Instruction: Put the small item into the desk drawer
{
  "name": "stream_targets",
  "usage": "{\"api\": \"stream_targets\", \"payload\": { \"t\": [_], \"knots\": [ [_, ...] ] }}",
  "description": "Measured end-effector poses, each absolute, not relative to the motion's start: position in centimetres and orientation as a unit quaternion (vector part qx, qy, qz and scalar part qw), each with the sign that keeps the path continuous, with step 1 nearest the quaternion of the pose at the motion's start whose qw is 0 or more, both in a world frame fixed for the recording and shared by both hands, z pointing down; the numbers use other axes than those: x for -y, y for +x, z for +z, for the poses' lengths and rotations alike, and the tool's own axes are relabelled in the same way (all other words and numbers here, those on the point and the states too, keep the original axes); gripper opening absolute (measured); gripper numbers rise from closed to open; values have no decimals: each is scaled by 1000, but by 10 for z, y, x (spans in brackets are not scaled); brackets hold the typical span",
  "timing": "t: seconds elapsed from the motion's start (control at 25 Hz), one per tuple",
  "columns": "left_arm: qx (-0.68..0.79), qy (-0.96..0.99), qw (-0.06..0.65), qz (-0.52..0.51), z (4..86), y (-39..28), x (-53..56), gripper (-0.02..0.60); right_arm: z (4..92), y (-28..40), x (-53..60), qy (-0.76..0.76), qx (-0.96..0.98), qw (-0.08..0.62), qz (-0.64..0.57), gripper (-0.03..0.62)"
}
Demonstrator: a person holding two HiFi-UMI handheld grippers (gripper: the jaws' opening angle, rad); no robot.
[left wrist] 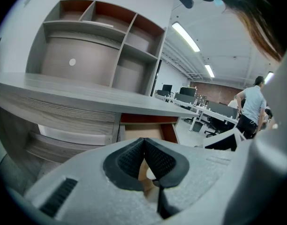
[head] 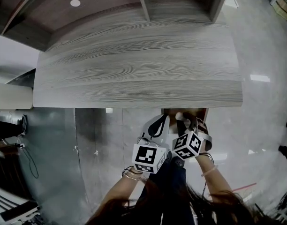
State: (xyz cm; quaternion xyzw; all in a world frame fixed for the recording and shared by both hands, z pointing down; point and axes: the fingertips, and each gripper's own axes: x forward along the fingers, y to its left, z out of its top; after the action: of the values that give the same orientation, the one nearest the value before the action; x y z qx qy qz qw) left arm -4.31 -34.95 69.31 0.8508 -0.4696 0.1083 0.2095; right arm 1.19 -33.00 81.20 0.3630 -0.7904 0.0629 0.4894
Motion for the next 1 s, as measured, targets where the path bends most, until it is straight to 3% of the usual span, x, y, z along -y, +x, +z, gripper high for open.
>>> {"api": "stream_targets", "payload": {
  "t": [1.0],
  "knots": [
    [478,839,230,119,712,-48,344,15,832,10,329,358,781,507,66,126]
  ]
}}
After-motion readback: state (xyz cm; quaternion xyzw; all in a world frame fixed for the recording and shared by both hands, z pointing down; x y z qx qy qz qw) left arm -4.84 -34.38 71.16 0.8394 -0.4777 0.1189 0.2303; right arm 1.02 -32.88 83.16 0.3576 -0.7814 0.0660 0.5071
